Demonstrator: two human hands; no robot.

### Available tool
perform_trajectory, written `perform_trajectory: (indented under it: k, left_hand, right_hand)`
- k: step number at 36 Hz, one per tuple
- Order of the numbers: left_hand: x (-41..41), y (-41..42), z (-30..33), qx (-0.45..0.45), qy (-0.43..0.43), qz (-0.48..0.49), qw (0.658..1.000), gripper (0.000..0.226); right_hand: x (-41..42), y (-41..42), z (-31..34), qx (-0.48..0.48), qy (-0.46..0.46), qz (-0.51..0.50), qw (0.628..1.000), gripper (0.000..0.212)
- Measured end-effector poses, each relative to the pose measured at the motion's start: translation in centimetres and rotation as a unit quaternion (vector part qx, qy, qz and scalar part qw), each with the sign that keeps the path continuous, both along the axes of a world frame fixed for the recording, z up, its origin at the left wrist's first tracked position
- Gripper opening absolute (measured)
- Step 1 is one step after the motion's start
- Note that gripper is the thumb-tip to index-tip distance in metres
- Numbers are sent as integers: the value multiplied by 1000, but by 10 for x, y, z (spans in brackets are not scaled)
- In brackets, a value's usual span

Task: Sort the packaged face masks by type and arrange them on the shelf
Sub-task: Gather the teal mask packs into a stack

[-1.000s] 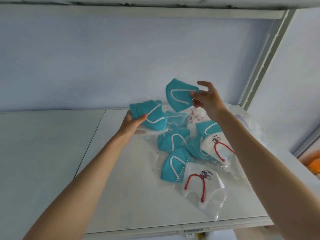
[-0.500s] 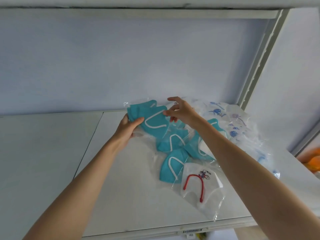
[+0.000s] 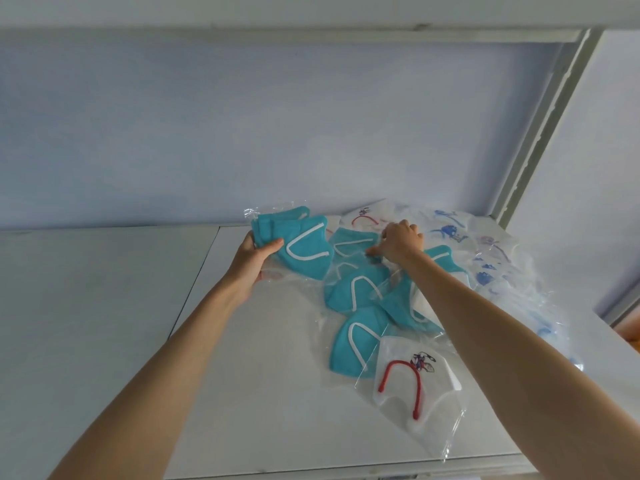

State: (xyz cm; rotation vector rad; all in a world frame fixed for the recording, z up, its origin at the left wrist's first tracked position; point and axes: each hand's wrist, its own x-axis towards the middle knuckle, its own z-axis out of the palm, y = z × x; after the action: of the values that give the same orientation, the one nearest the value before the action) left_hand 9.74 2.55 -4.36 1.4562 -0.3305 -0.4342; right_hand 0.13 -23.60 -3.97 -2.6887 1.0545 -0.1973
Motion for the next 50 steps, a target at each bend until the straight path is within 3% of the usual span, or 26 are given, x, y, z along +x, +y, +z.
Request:
perform_trajectory:
  k: [3, 5, 8, 11, 16, 18, 21, 22, 25, 28, 37, 45, 48, 50]
  left_hand:
    - [2, 0, -2, 5, 0, 8, 1000, 36]
    - [2, 0, -3, 8, -2, 10, 1000, 35]
    - [3, 2, -5, 13, -5, 13, 1000, 33]
    - [3, 2, -5, 14, -7, 24, 1000, 32]
    - [2, -2, -3, 11, -8, 40, 999, 30]
    - [1, -6, -2, 8, -9, 36, 999, 29]
    - [-4, -12, 2, 10, -9, 8, 1000, 30]
    - [-6, -13, 3, 10, -6, 0, 1000, 31]
    - [-12, -18, 6, 3, 2, -24, 1000, 32]
    - [-19, -20, 8, -13, 7, -37, 999, 28]
    - [-29, -17, 3, -50, -8, -77, 996, 35]
    - [-32, -13, 6, -35, -17, -75, 996, 40]
    - [-35, -16, 8, -20, -28, -74, 997, 37]
    - [-39, -21, 11, -22, -17, -80, 996, 40]
  right_hand:
    - [0, 0, 0, 25, -88, -8, 996, 47]
    - [-1, -3, 0, 92, -176, -27, 980, 34]
    - [-5, -6, 8, 237, -320, -66, 915, 25]
    - [-10, -12, 22, 305, -407, -86, 857, 22]
    - [-23, -13, 47, 280, -518, -84, 804, 18]
    - [-30, -6, 60, 306, -566, -56, 763, 22]
    - [-38, 10, 75, 485, -572, 5, 661, 22]
    - [-39, 17, 77, 527, -544, 35, 652, 21]
    - [-40, 35, 71, 539, -418, 98, 725, 20]
    - [-40, 43, 60, 494, -348, 85, 792, 17]
    - [-35, 57, 49, 394, -315, 75, 860, 20]
    - [-31, 67, 40, 362, -313, 77, 875, 40]
    - [-27, 84, 34, 477, -287, 87, 826, 38]
    - [-23, 97, 27, 494, -296, 87, 813, 35]
